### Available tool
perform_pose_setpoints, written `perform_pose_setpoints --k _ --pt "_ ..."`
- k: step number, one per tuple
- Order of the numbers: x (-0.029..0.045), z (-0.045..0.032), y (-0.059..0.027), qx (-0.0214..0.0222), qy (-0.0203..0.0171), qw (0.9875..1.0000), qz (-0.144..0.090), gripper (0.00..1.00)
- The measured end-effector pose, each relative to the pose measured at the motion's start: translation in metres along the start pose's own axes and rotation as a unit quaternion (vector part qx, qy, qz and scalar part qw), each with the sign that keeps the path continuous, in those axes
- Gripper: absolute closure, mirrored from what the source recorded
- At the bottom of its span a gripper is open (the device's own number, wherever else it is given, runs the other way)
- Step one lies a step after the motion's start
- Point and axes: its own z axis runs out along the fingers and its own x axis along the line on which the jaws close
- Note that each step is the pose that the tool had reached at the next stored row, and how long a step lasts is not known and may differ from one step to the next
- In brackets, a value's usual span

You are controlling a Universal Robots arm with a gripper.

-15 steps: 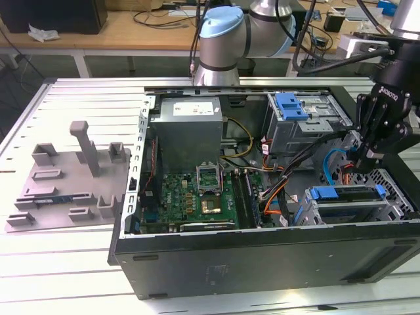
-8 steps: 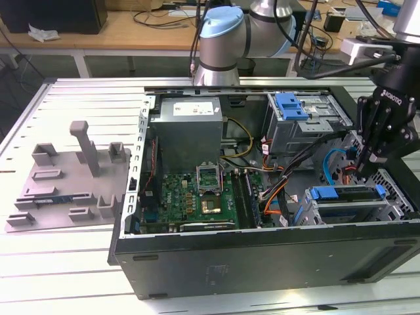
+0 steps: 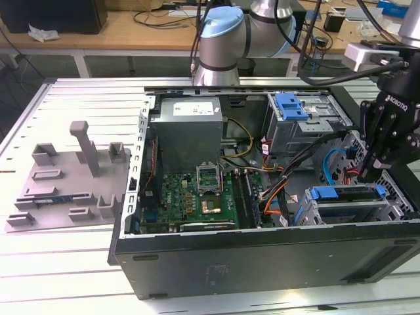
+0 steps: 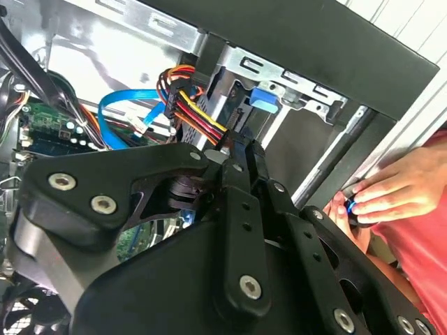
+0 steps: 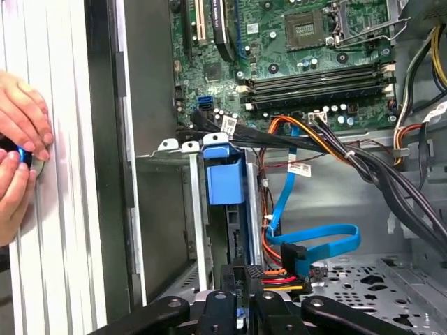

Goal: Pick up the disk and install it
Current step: 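Insert the first disk wire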

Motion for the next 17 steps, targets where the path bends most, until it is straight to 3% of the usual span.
perform_pose_setpoints --k 1,6,7,9,13,14,15,17 --pt "0.0003 0.0001 0.0 0.0002 -0.0029 1.0 -0.002 0.83" --pt "0.0037 0.0008 -0.0003 -0.0007 -0.031 0.9995 -0.009 0.83" --pt "0.0049 0.0011 -0.0004 -0.0009 -0.035 0.9993 -0.01 0.83" --pt "0.0077 0.0017 -0.0007 -0.001 -0.0411 0.9991 -0.012 0.83" --pt "0.0156 0.0035 -0.0013 -0.0004 -0.0457 0.9988 -0.017 0.83" --pt "0.0175 0.0039 -0.0014 -0.0005 -0.0491 0.9986 -0.018 0.83" --pt "0.0212 0.0047 -0.0016 -0.0009 -0.0566 0.9982 -0.018 0.83" --pt "0.0244 0.0054 -0.0019 -0.0013 -0.0658 0.9976 -0.019 0.83"
